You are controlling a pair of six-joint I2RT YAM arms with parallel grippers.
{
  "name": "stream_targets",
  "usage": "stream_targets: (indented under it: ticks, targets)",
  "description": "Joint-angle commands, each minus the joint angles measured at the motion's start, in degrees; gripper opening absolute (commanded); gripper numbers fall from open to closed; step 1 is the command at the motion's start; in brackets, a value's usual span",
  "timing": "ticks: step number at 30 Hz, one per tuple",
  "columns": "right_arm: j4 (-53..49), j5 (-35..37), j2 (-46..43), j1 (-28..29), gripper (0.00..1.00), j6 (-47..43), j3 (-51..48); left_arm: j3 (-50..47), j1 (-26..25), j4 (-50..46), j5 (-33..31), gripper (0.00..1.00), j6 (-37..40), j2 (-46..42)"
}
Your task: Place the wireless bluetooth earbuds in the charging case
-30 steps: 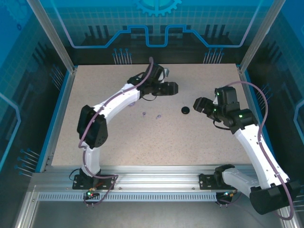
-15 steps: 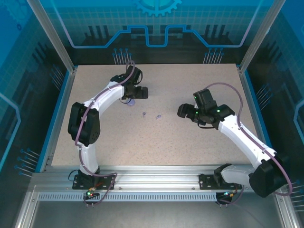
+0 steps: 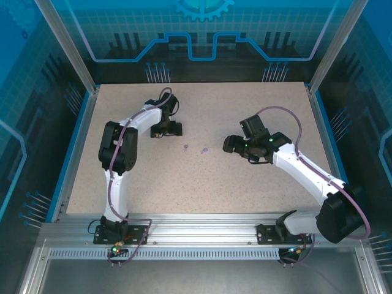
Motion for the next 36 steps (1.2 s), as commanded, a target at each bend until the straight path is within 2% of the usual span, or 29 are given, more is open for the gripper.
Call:
stream_targets:
  ticks: [1,7,14,23,25,30,36]
  targets:
    - [0.2,1.2,0.5,0.8,0.84,0.6,2.3,4.3,0.4,-3.5,-0.1,0.89,-0.9,2.3]
    - [-0.6,1.9,0.5,0.8,0.84,0.1,2.8,7.5,1.1,-4.4,-0.4,0.85,-1.2,5.7]
    - [-1.6,3.2,-0.2,0.8,0.84,-0.5,3.0,9.6,1.6,-5.7,-0.5,0.74,-1.5,8.1]
    - [-1.7,3.0,0.0,0.6,0.84,-0.5,3.0,7.2,1.7,-3.7,-0.2,0.49,-1.3,6.9]
    - [-1.7,3.2,-0.2,0.6,0.84,-0.6,3.0,6.3,1.7,-3.3,0.0,0.39,-1.0,6.3]
    - [-1.7,3.3,-0.5,0.6,0.84,-0.9,2.7,1.8,1.5,-1.2,1.3,0.34,-1.5,1.2]
    - [-0.8,2.9,0.0,0.5,0.84,-0.7,2.0,-9.5,0.6,3.2,4.5,0.32,-4.7,-11.5]
